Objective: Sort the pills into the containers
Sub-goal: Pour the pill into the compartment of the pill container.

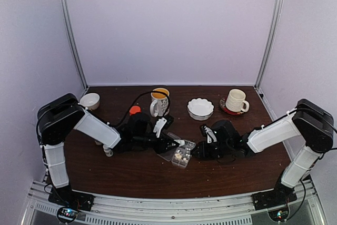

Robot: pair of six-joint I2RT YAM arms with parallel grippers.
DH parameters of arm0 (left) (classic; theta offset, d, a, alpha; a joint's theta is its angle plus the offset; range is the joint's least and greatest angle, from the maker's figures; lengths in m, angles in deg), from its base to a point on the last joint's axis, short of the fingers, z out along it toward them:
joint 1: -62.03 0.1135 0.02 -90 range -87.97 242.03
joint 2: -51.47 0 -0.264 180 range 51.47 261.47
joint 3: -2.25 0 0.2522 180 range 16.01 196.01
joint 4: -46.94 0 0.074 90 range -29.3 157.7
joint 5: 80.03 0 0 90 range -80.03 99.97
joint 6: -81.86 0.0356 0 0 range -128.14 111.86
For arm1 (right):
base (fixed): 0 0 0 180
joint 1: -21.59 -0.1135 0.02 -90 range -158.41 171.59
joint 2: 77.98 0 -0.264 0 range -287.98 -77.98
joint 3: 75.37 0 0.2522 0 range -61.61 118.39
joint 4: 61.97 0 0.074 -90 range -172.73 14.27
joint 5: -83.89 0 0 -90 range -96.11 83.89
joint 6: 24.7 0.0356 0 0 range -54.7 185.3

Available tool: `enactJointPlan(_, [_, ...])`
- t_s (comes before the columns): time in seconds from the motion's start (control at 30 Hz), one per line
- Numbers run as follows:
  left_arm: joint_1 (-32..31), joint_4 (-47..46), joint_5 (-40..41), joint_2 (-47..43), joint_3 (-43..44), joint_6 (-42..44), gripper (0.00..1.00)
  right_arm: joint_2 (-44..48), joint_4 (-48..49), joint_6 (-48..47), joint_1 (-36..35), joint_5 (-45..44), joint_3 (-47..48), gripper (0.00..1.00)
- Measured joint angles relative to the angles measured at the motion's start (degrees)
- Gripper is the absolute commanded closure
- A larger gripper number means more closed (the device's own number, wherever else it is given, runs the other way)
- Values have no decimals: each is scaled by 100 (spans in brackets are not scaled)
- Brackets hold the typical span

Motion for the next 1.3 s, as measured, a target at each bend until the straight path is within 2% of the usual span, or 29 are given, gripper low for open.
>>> enactJointPlan(0.47, [-48, 337, 109, 109, 164, 87, 100, -11, -2, -2, -11, 17, 61, 72])
enactJointPlan(1.3, [-50, 284, 76, -94, 87, 57, 100, -9, -83, -35, -11, 13, 70, 71])
